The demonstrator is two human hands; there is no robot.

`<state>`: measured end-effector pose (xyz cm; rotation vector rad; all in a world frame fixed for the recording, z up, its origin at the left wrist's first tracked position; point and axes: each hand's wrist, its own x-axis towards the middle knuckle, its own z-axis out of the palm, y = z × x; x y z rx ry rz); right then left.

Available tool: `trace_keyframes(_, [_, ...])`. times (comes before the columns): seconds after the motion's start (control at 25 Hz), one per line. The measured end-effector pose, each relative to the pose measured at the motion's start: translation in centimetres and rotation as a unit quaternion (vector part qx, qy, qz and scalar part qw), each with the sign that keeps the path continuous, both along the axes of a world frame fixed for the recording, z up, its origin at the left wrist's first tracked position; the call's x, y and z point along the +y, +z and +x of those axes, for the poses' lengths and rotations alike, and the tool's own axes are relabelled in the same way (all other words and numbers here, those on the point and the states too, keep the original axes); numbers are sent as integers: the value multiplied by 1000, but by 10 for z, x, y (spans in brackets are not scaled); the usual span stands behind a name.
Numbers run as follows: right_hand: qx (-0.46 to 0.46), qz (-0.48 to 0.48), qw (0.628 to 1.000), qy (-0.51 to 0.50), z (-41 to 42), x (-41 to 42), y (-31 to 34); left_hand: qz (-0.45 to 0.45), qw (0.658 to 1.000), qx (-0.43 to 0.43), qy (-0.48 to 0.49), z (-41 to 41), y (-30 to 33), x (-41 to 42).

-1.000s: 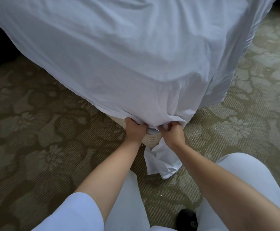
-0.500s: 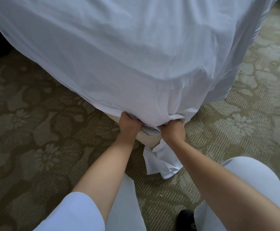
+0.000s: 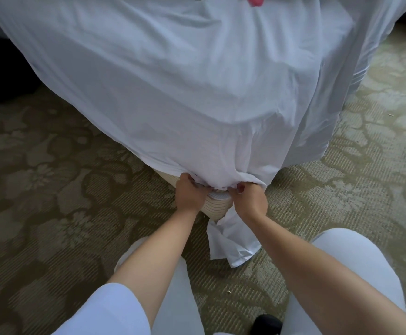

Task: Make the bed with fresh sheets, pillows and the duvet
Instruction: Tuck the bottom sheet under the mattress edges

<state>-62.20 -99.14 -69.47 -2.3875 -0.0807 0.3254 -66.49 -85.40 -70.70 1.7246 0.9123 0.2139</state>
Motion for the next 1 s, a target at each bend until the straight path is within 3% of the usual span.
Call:
trace_keyframes(0.16, [67, 14, 993, -92, 14, 16, -7, 148, 986, 69, 24, 9, -3, -9])
trace_keyframes(0.4, [42, -37, 989, -137, 11, 32, -18, 229, 964, 137, 8, 14, -6, -8])
trace_keyframes(0.64, [-66, 30, 997, -24, -25, 9, -20, 143, 988, 63, 20, -1, -18, -22])
trace_keyframes(0.76, [-70, 67, 986, -134, -39, 4, -22, 125, 989, 80, 20, -10, -20, -36])
trace_keyframes(0.88, [-69, 58, 968, -232, -28, -5, -20, 201, 978, 29, 42, -16, -16, -38])
trace_keyframes(1.0, [-92, 62, 986, -126, -20, -11, -24, 310, 950, -28, 5, -22, -20, -40])
